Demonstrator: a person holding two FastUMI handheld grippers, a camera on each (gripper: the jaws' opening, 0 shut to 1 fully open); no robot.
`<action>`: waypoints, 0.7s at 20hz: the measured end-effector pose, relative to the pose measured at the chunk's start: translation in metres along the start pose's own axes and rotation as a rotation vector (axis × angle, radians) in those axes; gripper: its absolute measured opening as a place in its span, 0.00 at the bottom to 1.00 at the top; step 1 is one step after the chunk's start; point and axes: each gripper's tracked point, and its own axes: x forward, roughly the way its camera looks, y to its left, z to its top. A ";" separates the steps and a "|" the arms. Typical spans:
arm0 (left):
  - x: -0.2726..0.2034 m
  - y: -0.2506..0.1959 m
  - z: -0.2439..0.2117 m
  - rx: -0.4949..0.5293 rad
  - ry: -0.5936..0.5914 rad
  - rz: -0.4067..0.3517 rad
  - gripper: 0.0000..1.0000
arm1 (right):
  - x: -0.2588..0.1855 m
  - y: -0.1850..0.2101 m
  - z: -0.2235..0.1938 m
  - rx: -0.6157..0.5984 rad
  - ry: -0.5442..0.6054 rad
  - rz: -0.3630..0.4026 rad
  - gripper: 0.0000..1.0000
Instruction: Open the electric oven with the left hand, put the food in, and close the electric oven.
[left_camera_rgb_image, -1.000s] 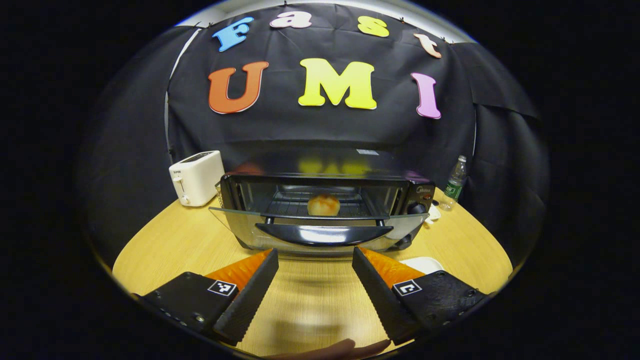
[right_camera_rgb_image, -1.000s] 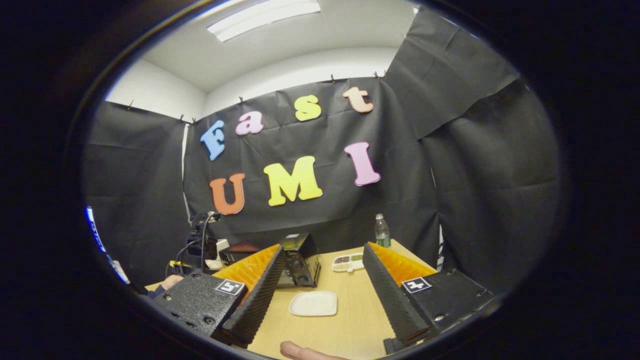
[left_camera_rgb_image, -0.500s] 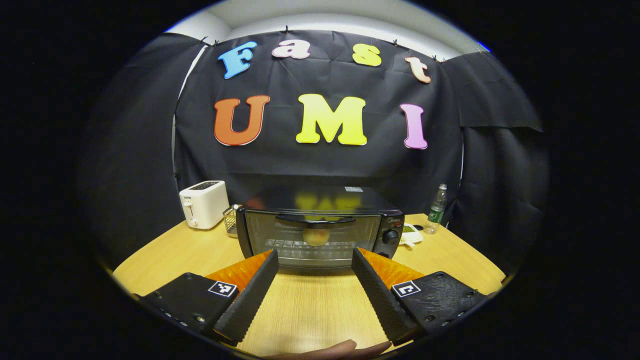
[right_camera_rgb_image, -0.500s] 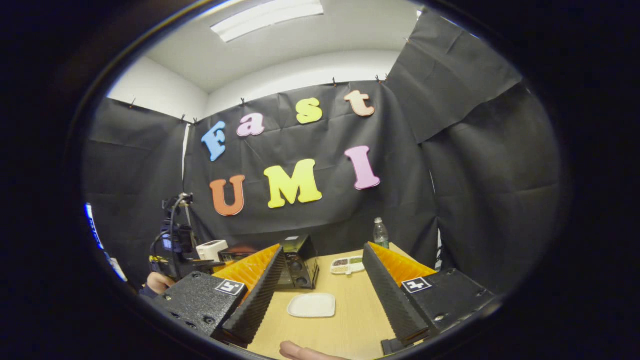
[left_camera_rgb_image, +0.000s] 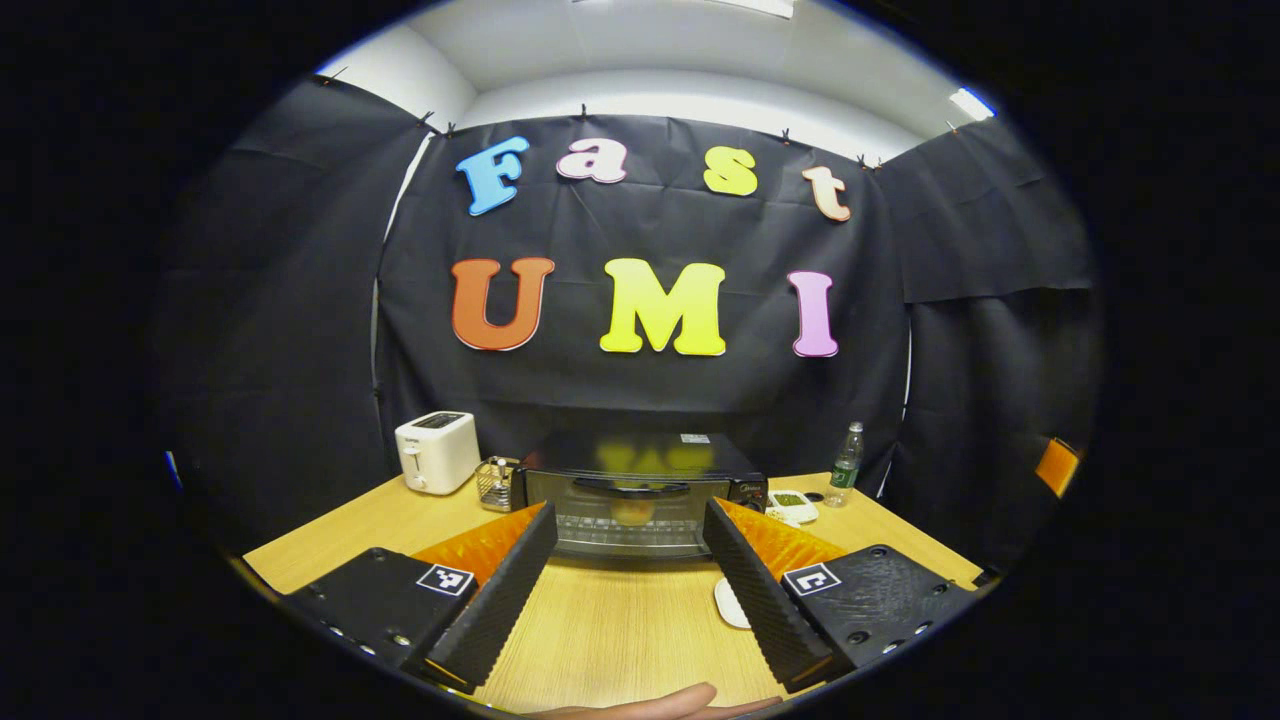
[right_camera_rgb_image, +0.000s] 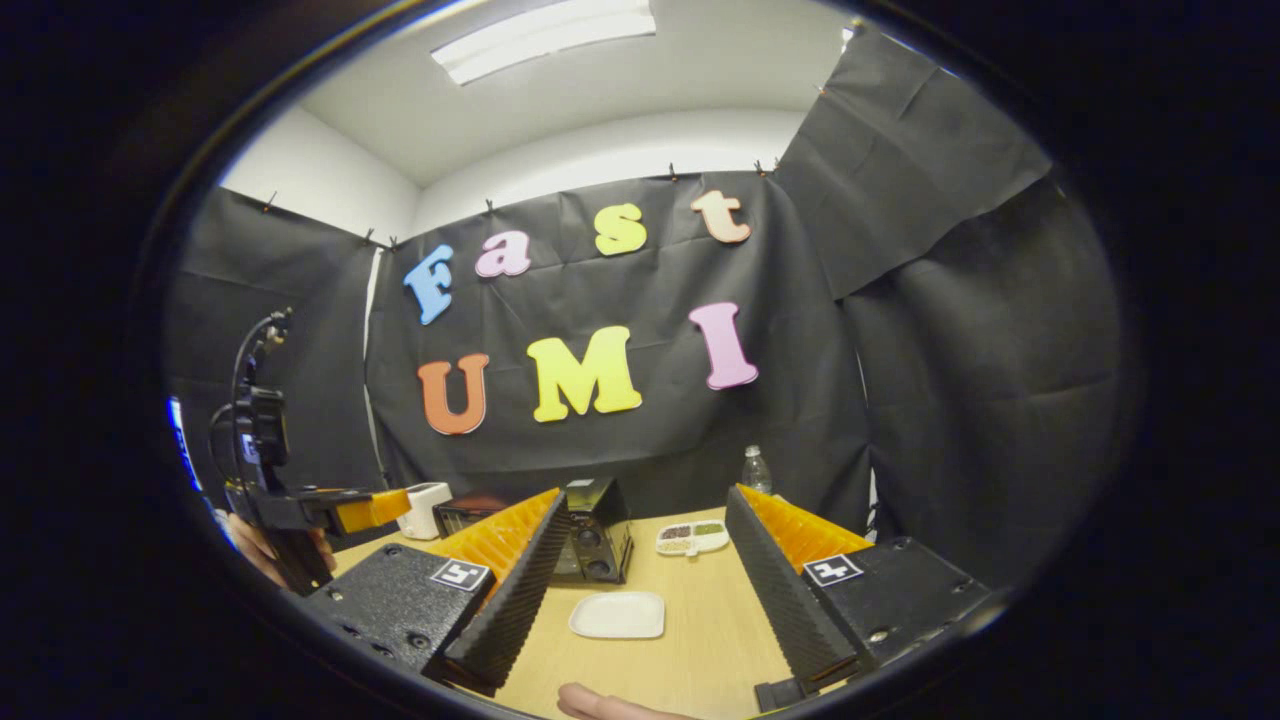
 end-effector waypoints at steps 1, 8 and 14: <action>-0.010 -0.004 0.009 0.003 -0.022 -0.006 0.96 | 0.000 0.001 0.002 -0.003 -0.002 0.002 0.95; -0.073 0.006 0.016 -0.019 -0.092 -0.007 0.94 | -0.012 0.003 0.013 -0.017 -0.024 0.002 0.95; -0.085 0.008 0.016 -0.024 -0.063 0.001 0.82 | -0.020 0.016 0.021 -0.027 -0.045 0.031 0.94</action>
